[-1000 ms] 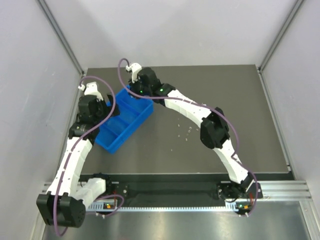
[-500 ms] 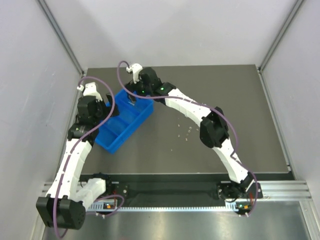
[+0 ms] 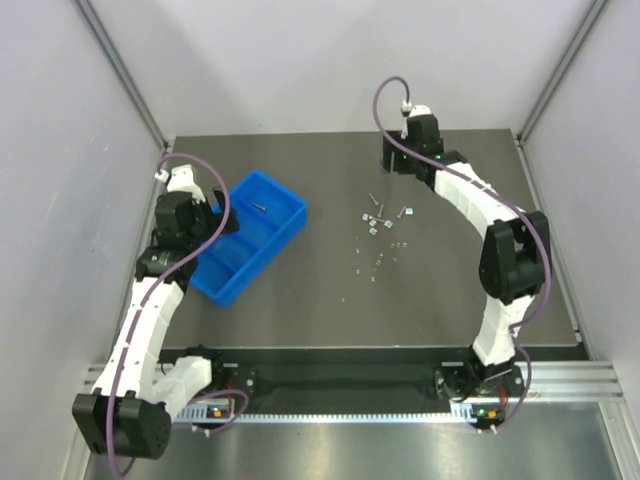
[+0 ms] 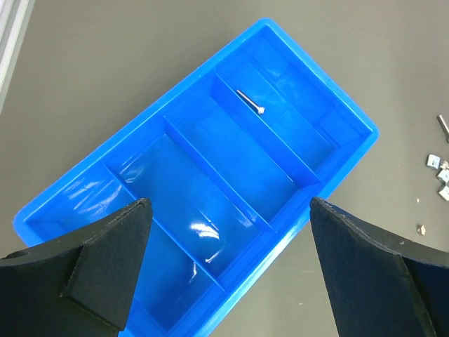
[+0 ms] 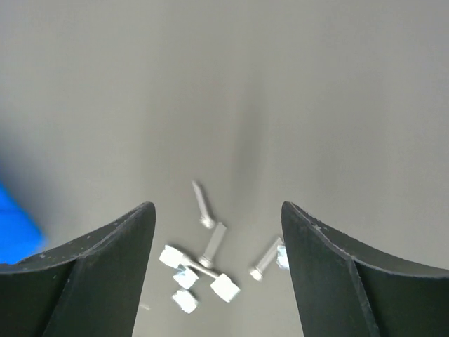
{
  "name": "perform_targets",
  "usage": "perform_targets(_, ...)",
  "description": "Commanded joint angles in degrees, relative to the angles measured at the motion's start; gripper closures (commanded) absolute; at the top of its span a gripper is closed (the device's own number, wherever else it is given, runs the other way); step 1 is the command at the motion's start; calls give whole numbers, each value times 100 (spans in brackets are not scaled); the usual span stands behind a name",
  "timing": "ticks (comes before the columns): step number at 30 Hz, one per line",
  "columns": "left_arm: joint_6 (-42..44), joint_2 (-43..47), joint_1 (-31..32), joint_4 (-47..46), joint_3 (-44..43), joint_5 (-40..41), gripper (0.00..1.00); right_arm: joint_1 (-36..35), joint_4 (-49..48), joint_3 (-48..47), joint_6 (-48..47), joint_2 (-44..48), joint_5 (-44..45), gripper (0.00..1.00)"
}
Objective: Sort the screws and nuts into containers
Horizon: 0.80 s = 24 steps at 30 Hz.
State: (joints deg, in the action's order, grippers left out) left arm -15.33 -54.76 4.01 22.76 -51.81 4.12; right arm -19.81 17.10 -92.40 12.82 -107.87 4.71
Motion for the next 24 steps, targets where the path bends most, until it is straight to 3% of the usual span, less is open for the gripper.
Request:
perform_targets(1,-31,45,-14,-97,57,-52,1,-234,-383,310,-243,-302,-267,30)
perform_targets(10,-5,-17,-14,-105,66,1,1,-251,443,-1068,-886,-1578,-603,37)
perform_targets(24,21,-52,-23,-97,66,1,1,-523,988,-1447,-1212,-2220,-120,49)
